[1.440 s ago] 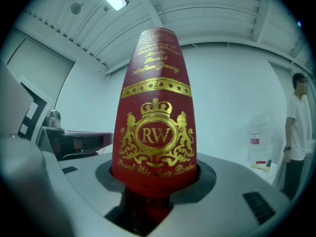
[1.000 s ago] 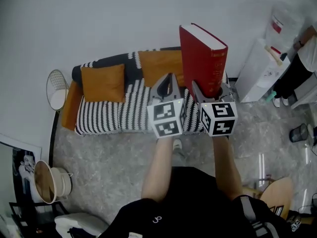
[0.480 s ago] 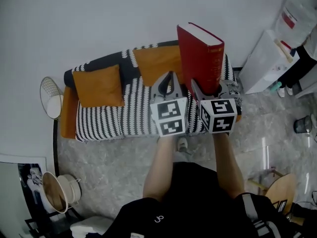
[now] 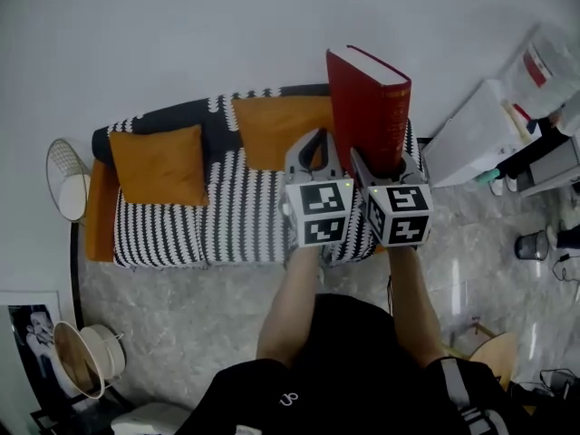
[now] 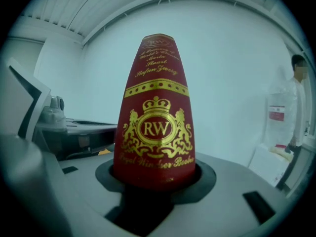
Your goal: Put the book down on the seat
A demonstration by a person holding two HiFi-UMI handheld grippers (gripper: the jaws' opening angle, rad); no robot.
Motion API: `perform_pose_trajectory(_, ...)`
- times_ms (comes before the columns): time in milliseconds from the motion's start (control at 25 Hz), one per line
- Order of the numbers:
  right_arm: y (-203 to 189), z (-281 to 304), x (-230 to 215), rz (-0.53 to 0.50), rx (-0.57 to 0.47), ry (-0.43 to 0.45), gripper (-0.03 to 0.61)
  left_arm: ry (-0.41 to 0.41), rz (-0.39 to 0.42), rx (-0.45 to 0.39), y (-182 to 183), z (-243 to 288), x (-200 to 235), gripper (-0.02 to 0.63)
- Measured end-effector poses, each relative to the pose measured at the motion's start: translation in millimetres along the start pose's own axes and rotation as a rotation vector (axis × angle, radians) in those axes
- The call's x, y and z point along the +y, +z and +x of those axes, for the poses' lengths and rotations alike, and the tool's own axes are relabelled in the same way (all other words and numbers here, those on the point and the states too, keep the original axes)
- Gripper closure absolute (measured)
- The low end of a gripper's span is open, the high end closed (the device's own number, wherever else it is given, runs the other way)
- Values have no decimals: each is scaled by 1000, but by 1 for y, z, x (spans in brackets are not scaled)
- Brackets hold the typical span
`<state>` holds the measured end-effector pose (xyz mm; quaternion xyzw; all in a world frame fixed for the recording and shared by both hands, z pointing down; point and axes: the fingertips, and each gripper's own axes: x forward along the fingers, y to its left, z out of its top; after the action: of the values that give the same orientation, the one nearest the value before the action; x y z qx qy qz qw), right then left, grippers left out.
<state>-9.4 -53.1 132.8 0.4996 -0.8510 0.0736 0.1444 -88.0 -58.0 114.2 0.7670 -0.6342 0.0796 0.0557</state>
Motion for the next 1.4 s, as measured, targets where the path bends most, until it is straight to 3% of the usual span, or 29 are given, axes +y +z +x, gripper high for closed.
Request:
perform_pose_trajectory(240,2,22,-6,-11,16,-4,360,-4,-20,7,1,25,14,600)
perform_pose_trajectory(520,-12,33,-29,6,66,-11,360,-40,-47,58,-15,50,-5,600)
perform_pose_trajectory(1160,-135,69,-55,116,341,35,360,-39,-139,346,-144,85,-33,600)
perform_pose_trajectory(1400,-200,77,-57,166,460,37,360,-43,-173,449,-202,89,-42,600)
